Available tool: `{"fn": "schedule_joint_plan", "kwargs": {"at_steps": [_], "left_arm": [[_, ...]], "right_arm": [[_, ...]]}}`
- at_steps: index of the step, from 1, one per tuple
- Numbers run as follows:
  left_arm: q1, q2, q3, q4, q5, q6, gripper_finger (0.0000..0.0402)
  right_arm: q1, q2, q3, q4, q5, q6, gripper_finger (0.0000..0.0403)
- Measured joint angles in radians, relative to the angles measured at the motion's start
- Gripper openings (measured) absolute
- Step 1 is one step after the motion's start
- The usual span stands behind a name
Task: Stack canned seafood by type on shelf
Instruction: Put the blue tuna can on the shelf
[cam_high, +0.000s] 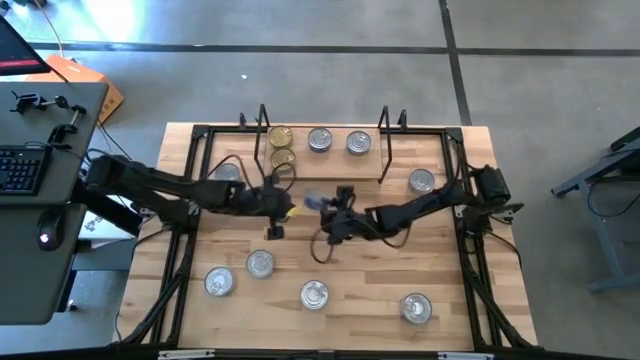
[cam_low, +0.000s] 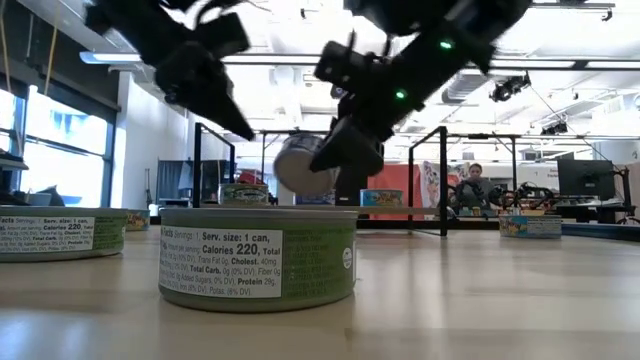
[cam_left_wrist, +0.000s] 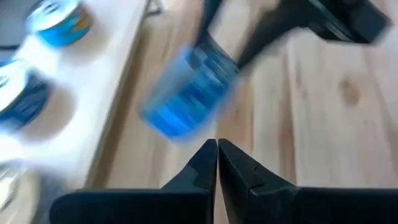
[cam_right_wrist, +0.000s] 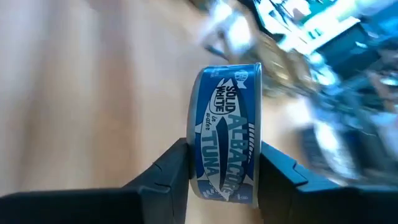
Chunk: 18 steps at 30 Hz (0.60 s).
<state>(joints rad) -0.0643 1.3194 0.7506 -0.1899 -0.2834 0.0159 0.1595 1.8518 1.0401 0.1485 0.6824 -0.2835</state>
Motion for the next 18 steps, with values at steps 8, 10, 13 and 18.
{"fn": "schedule_joint_plan", "kwargs": {"at_steps": [8,10,13,18], "left_arm": [[-0.163,-0.108,-0.001,-0.223,-0.301,-0.190,0.0007],[-0.208,-0.113,-0.001,-0.253,-0.365,-0.232,0.0007],[-0.268,-0.113,-0.001,-0.303,-0.453,-0.303,0.0007],[-0.355,-0.113,-0.002,-0.424,-0.570,-0.478,0.0007]], "right_arm": [[-0.169,0.011,0.149,-0.244,0.027,-0.157,0.0120],[-0.220,0.025,0.148,-0.246,-0.034,-0.189,0.0120],[-0.267,0.066,0.148,-0.204,-0.090,-0.228,0.0120],[-0.287,0.127,0.152,-0.104,-0.063,-0.278,0.0124]]}}
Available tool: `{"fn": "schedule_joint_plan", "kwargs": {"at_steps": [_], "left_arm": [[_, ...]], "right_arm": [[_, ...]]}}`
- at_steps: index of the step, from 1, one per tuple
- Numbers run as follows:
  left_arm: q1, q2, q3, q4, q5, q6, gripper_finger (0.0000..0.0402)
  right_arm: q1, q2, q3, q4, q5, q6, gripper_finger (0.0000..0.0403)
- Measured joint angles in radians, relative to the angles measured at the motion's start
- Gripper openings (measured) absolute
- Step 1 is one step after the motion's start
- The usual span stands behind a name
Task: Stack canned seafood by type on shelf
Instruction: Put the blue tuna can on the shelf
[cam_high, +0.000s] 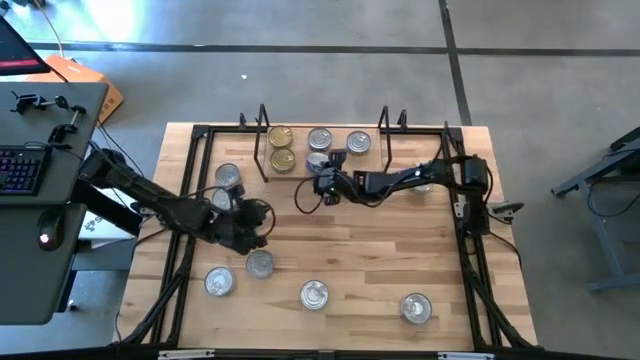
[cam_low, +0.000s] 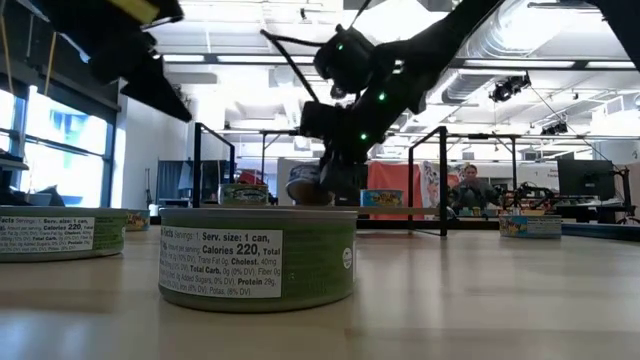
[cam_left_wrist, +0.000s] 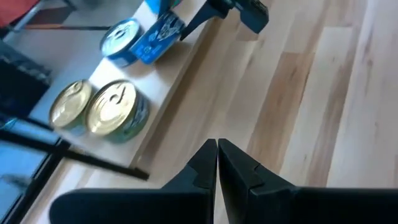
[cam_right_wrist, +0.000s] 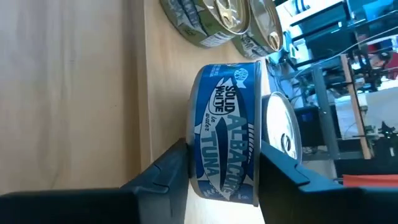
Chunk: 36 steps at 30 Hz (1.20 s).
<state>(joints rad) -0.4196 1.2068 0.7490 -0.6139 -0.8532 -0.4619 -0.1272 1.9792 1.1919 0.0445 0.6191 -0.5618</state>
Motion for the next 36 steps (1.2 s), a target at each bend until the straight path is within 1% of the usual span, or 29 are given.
{"fn": "schedule_joint_plan", "kwargs": {"at_steps": [2,7,9,11,12,15,17,20,22,24,27,29,32,34,36], "left_arm": [[-0.032,0.000,0.000,-0.050,-0.022,-0.071,0.0007],[-0.102,-0.009,0.000,-0.138,-0.033,-0.227,0.0007],[-0.127,-0.012,0.000,-0.170,-0.037,-0.280,0.0007],[-0.148,-0.016,0.000,-0.203,-0.046,-0.342,0.0007],[-0.159,-0.017,0.000,-0.230,-0.049,-0.382,0.0007],[-0.185,-0.021,0.000,-0.327,-0.080,-0.530,0.0007],[-0.200,-0.023,0.000,-0.399,-0.092,-0.627,0.0007],[-0.215,-0.022,0.000,-0.487,-0.093,-0.751,0.0008],[-0.219,-0.022,0.000,-0.530,-0.073,-0.813,0.0013],[-0.219,-0.022,0.000,-0.562,-0.049,-0.843,0.0020],[-0.218,-0.022,-0.005,-0.558,-0.039,-0.846,0.0030],[-0.218,-0.022,-0.018,-0.548,-0.039,-0.846,0.0036],[-0.217,-0.022,-0.041,-0.529,-0.039,-0.847,0.0040],[-0.217,-0.021,-0.058,-0.513,-0.039,-0.847,0.0040],[-0.216,-0.021,-0.068,-0.493,-0.039,-0.847,0.0039]], "right_arm": [[0.000,0.004,-0.001,0.009,-0.003,0.002,0.0146],[0.004,-0.001,-0.006,-0.021,-0.048,0.009,0.0221],[0.005,-0.019,0.003,-0.047,-0.051,0.026,0.0241],[0.003,-0.035,0.013,-0.048,-0.053,0.069,0.0251],[0.003,-0.043,0.012,-0.054,-0.076,0.107,0.0253],[-0.015,-0.073,-0.007,0.000,-0.223,0.208,0.0256],[-0.023,-0.082,-0.022,0.035,-0.290,0.245,0.0257],[-0.024,-0.082,-0.032,0.041,-0.306,0.244,0.0257],[-0.016,-0.084,-0.032,0.046,-0.305,0.225,0.0257],[-0.005,-0.101,-0.030,0.022,-0.307,0.203,0.0257],[0.007,-0.157,-0.029,-0.042,-0.329,0.196,0.0245],[0.005,-0.200,-0.028,-0.107,-0.351,0.215,0.0228],[-0.007,-0.239,-0.027,-0.229,-0.377,0.267,0.0193],[-0.027,-0.240,-0.027,-0.302,-0.402,0.306,0.0165],[-0.048,-0.221,-0.029,-0.332,-0.442,0.335,0.0134]]}}
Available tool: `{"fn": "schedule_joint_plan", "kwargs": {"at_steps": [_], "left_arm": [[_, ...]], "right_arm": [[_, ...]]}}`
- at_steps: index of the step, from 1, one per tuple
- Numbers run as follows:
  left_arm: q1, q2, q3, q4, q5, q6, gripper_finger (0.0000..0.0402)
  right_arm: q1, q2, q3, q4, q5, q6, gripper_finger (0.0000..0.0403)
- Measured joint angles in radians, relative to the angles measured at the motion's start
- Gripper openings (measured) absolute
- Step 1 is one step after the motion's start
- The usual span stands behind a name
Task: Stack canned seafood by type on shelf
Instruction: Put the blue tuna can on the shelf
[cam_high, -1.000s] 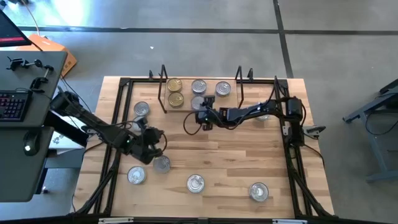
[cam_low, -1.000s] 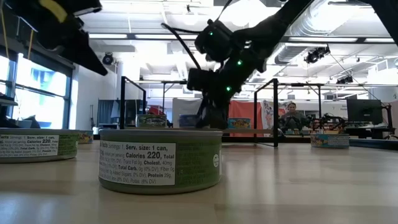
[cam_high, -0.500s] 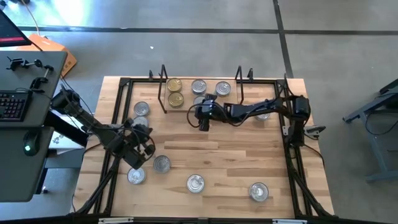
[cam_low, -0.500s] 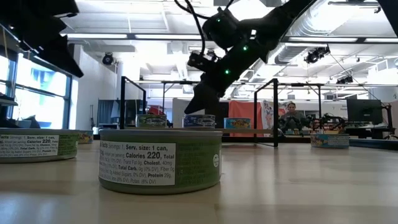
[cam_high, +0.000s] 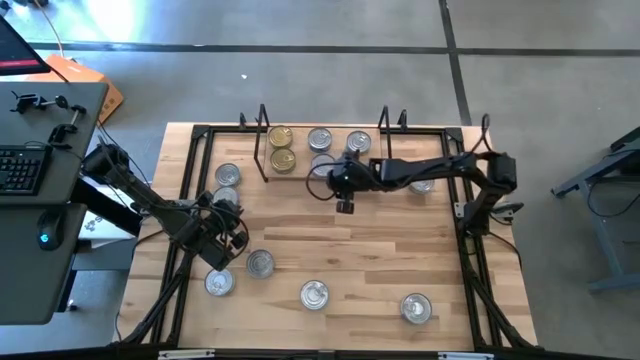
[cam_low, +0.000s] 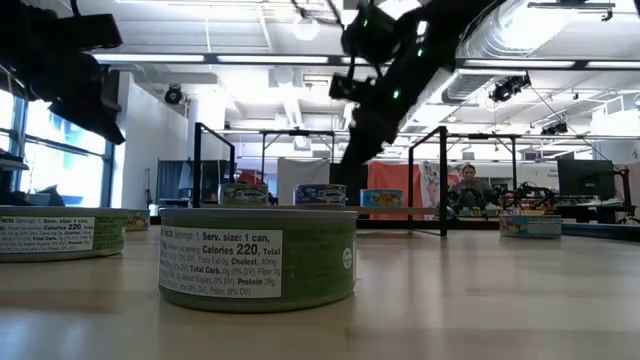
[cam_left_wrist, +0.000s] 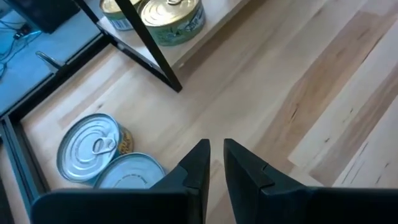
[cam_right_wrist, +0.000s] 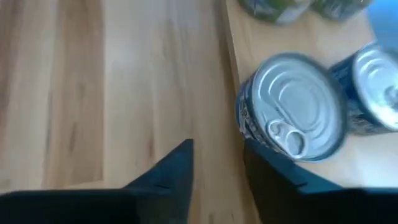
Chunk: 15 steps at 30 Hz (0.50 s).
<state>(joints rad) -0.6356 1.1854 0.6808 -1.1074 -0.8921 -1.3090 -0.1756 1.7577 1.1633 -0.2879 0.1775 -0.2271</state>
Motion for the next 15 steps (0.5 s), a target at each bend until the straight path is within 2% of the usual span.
{"fn": "schedule_joint_plan", "kwargs": {"at_steps": [3,9,11,15], "left_arm": [[0.001,0.000,-0.007,0.015,0.004,-0.010,0.0039],[0.008,0.000,-0.066,0.013,0.045,-0.077,0.0039],[0.013,0.000,-0.083,0.012,0.058,-0.103,0.0039],[0.014,0.000,-0.103,0.014,0.064,-0.141,0.0039]], "right_arm": [[-0.026,0.046,-0.001,0.024,-0.043,0.003,0.0090],[-0.059,0.114,-0.001,0.187,-0.048,0.002,0.0014],[-0.063,0.119,-0.001,0.216,-0.039,0.002,0.0004],[-0.062,0.119,0.000,0.263,-0.025,0.002,0.0013]]}}
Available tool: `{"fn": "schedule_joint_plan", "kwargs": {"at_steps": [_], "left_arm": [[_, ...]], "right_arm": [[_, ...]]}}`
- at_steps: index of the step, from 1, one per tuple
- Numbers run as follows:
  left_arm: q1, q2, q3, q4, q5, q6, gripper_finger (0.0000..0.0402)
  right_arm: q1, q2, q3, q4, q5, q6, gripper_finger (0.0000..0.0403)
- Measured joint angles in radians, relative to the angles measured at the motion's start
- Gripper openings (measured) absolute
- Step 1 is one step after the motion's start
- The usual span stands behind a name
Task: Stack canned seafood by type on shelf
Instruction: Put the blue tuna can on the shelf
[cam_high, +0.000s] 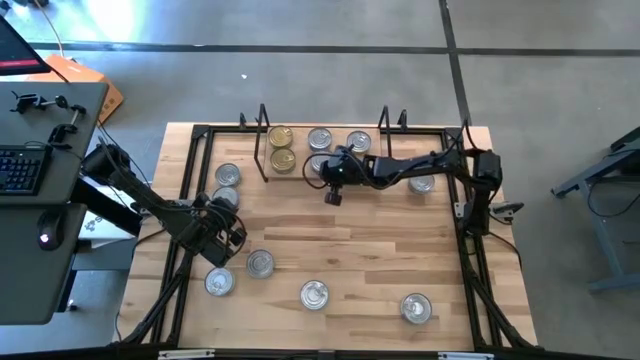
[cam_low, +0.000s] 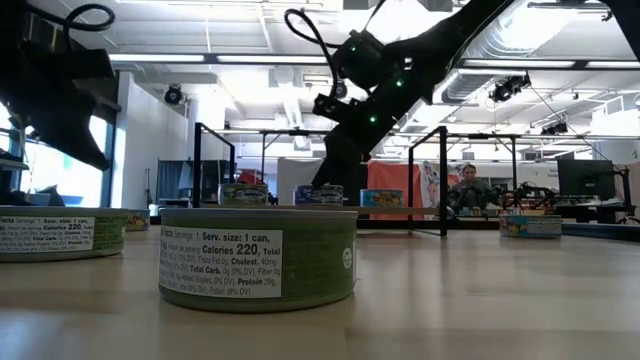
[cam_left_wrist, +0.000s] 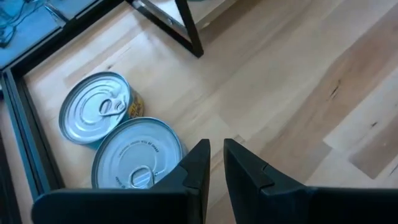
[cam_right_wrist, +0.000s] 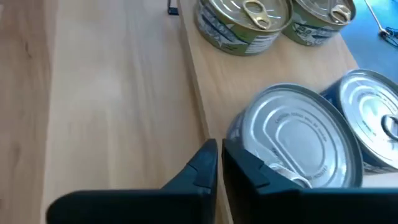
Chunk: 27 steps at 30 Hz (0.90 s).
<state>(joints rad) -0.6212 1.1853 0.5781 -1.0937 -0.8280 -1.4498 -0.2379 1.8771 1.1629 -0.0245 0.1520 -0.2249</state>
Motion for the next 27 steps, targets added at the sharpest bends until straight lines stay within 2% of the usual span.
{"fn": "schedule_joint_plan", "kwargs": {"at_steps": [7,10,12,18,24,27], "left_arm": [[0.001,0.000,-0.017,-0.001,0.009,-0.079,0.0039],[0.002,0.000,-0.036,-0.002,0.013,-0.123,0.0042],[0.002,0.000,-0.048,-0.003,0.025,-0.147,0.0048],[0.029,0.000,-0.048,0.000,0.026,-0.141,0.0073],[0.069,0.000,-0.048,0.008,0.049,-0.106,0.0104],[0.085,0.000,-0.048,0.021,0.072,-0.083,0.0120]], "right_arm": [[0.017,-0.031,0.000,-0.039,0.011,0.024,0.0016],[0.025,-0.062,0.001,-0.107,0.117,0.081,0.0016],[0.023,-0.073,0.001,-0.171,0.152,0.124,0.0016],[-0.034,-0.044,0.001,-0.248,0.160,0.234,0.0016],[-0.045,-0.010,0.001,-0.138,0.080,0.211,0.0016],[-0.036,-0.011,0.001,-0.116,0.074,0.193,0.0016]]}}
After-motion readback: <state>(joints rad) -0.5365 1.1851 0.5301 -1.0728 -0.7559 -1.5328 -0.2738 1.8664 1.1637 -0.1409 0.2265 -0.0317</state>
